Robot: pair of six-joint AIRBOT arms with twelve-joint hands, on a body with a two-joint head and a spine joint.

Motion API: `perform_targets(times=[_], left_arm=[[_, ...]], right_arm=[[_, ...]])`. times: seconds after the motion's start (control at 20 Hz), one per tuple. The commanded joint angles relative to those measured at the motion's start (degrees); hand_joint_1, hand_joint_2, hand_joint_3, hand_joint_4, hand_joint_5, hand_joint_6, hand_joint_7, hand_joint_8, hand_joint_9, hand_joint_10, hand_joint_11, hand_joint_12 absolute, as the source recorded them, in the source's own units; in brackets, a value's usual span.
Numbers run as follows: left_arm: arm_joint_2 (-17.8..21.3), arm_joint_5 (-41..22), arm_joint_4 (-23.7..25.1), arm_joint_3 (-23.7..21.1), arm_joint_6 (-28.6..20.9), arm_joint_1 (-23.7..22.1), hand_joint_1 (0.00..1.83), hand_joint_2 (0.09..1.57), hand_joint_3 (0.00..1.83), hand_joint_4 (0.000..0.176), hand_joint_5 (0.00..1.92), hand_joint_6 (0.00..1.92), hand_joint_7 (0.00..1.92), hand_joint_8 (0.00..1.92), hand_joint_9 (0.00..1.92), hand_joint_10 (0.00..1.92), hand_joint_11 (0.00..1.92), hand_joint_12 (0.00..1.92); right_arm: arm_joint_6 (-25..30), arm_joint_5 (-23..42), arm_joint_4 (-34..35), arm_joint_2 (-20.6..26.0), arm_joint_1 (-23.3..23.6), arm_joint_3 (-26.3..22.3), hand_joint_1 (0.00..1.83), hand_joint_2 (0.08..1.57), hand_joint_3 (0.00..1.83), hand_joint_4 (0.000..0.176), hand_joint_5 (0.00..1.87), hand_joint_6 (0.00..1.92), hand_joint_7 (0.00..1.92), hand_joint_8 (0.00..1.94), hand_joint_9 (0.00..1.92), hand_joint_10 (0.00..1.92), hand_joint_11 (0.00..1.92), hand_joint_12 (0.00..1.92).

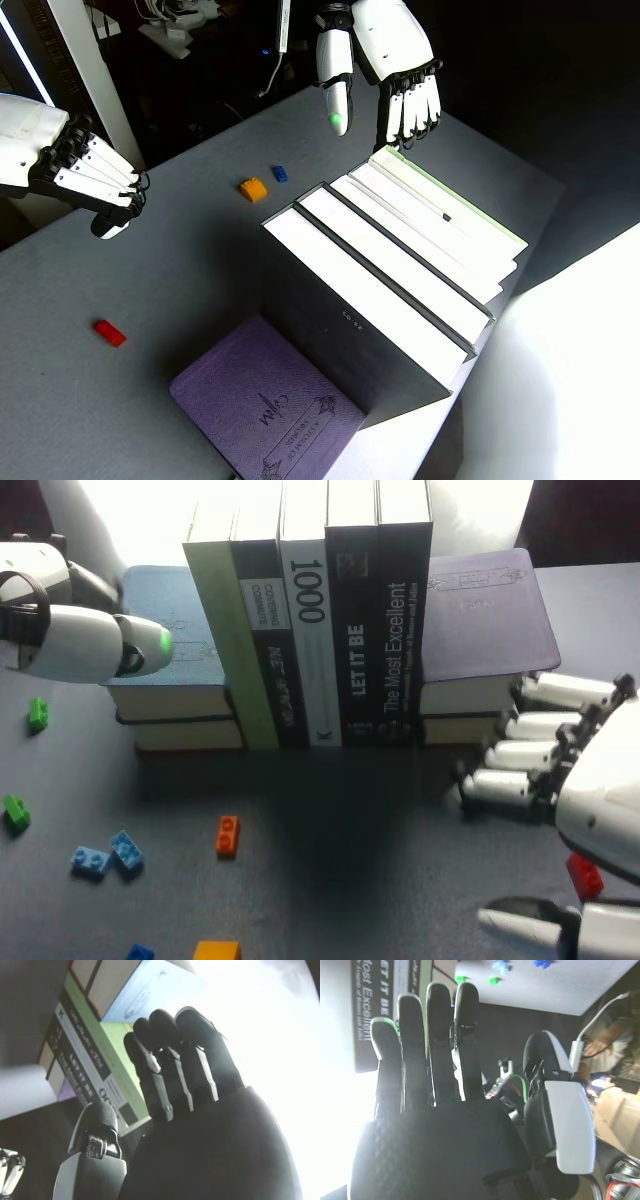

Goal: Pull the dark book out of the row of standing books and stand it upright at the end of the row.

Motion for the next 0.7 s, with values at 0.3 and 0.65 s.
perform_targets(times=[0.3,0.65], left_arm=[[0.7,-1.7,2.9,0.2,0.1,-0.5,0.0,1.33,0.0,0.021,0.2,0.0,0.2,0.0,0.18,0.01,0.0,0.6],[0.7,-1.7,2.9,0.2,0.1,-0.5,0.0,1.29,0.0,0.031,0.15,0.01,0.15,0.01,0.11,0.01,0.0,0.36]], right_arm=[[-1.6,7.7,2.4,0.5,1.3,-1.9,0.02,1.24,0.0,0.0,0.37,0.0,0.34,0.0,0.34,0.0,0.0,0.9],[-26.5,21.7,14.3,-6.8,7.1,-3.6,0.0,1.2,0.0,0.0,0.32,0.0,0.25,0.0,0.25,0.0,0.0,0.7]])
